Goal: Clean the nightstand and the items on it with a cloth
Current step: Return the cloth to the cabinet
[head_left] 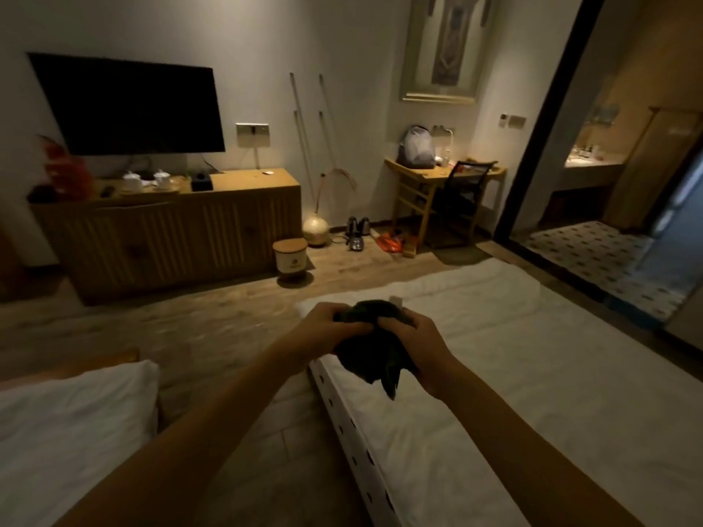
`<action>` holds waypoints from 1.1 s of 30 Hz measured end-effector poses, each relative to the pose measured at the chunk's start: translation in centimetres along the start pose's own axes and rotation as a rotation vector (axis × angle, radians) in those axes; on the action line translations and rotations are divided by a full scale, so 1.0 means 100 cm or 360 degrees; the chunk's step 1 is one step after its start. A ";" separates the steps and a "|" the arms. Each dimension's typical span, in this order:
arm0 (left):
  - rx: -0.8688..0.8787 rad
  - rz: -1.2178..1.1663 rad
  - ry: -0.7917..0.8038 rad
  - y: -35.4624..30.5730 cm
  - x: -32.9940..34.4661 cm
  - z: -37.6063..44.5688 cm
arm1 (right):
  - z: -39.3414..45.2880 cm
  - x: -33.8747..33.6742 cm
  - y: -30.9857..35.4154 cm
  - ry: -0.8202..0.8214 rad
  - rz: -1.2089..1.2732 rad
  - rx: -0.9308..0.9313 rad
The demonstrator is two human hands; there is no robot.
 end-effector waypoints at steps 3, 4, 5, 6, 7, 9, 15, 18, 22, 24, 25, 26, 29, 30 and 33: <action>0.0012 0.0070 -0.0102 0.008 -0.047 0.039 | 0.051 0.025 0.002 0.0058 -0.0024 0.0040; 0.0018 0.0094 -0.0131 0.008 -0.062 0.055 | 0.072 0.033 0.002 0.0075 -0.0041 0.0050; 0.0031 0.0136 -0.0140 0.006 -0.074 0.070 | 0.090 0.038 0.004 0.0075 -0.0055 0.0053; 0.0044 0.0196 -0.0147 0.003 -0.087 0.088 | 0.112 0.042 0.005 0.0061 -0.0069 0.0044; 0.0071 0.0274 -0.0158 -0.001 -0.101 0.109 | 0.137 0.047 0.008 0.0042 -0.0086 0.0024; 0.0136 0.0435 -0.0190 -0.009 -0.127 0.152 | 0.188 0.052 0.013 -0.0002 -0.0125 -0.0022; 0.0298 0.0814 -0.0297 -0.042 -0.203 0.275 | 0.349 0.076 0.028 0.0006 -0.0151 -0.0108; 0.0353 0.0947 -0.0309 -0.045 -0.248 0.334 | 0.427 0.095 0.036 0.0082 -0.0300 -0.0166; 0.0379 0.1036 -0.0359 -0.030 -0.312 0.394 | 0.515 0.128 0.045 0.0254 -0.0593 -0.0289; 0.0363 0.1106 -0.0366 -0.018 -0.348 0.422 | 0.554 0.149 0.047 0.0375 -0.0785 -0.0371; 0.0349 0.1127 -0.0362 -0.009 -0.367 0.438 | 0.574 0.160 0.046 0.0444 -0.0904 -0.0415; 0.0335 0.1137 -0.0360 0.000 -0.388 0.455 | 0.597 0.173 0.045 0.0521 -0.0998 -0.0449; 0.0309 0.1173 -0.0367 0.024 -0.442 0.497 | 0.662 0.208 0.036 0.0682 -0.1096 -0.0451; 0.0312 0.1192 -0.0375 0.032 -0.460 0.512 | 0.685 0.222 0.034 0.0707 -0.1096 -0.0456; 0.0314 0.1162 -0.0376 0.052 -0.521 0.562 | 0.758 0.267 0.026 0.0805 -0.1024 -0.0394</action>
Point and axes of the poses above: each hand's wrist, its own z-axis towards the middle knuckle, its own x-axis out of the palm, y = z × x, the point moved 9 cm from there along z, towards the middle knuckle, and after that the axes turned 7 degrees about z, right-handed, at the moved point
